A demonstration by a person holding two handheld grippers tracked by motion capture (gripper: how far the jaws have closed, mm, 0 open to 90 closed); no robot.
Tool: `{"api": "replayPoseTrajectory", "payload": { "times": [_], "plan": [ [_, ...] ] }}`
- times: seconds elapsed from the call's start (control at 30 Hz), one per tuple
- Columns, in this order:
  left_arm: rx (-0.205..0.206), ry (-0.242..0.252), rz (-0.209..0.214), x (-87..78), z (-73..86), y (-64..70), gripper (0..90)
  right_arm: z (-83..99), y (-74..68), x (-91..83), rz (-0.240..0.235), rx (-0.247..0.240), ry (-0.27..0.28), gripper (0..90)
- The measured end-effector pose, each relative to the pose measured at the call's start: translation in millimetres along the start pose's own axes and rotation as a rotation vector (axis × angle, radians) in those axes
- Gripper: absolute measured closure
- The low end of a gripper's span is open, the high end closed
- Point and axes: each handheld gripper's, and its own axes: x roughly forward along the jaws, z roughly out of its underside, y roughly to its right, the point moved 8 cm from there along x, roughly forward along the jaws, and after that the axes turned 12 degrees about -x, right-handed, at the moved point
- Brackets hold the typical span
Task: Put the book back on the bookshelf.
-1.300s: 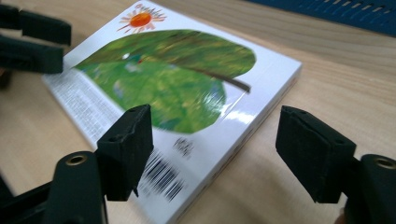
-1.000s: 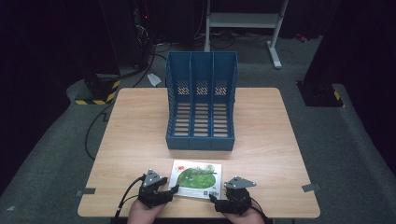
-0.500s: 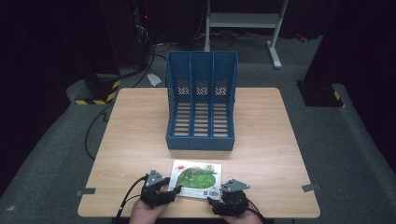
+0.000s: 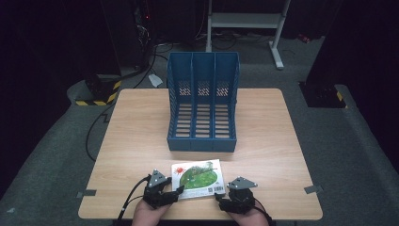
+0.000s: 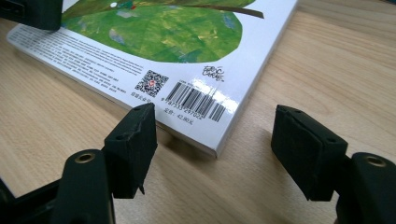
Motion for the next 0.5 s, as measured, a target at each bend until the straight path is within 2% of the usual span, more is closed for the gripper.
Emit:
{"api": "replayPoseTrajectory", "payload": {
  "times": [0.17,0.27,0.3,0.43,0.5],
  "plan": [
    [0.007,-0.001,-0.009,1.7,-2.4,-1.7,34.8,-0.7,3.7,-0.3,-0.002,0.016,0.004,31.9],
    [0.003,0.003,-0.017,3.0,-4.0,-2.2,34.5,-5.8,6.8,-1.0,-0.011,0.065,0.036,30.8],
    [-0.002,0.006,-0.015,3.5,-4.4,-1.8,34.5,-7.3,8.2,-0.2,-0.009,0.064,0.043,29.6],
    [0.005,0.015,-0.026,3.1,-5.5,-2.2,36.0,-12.4,4.3,7.5,-0.049,0.093,0.045,28.1],
    [-0.004,0.022,-0.024,2.6,-6.2,-1.7,36.3,-14.1,1.6,9.9,-0.056,0.077,0.05,27.7]
  ]
}}
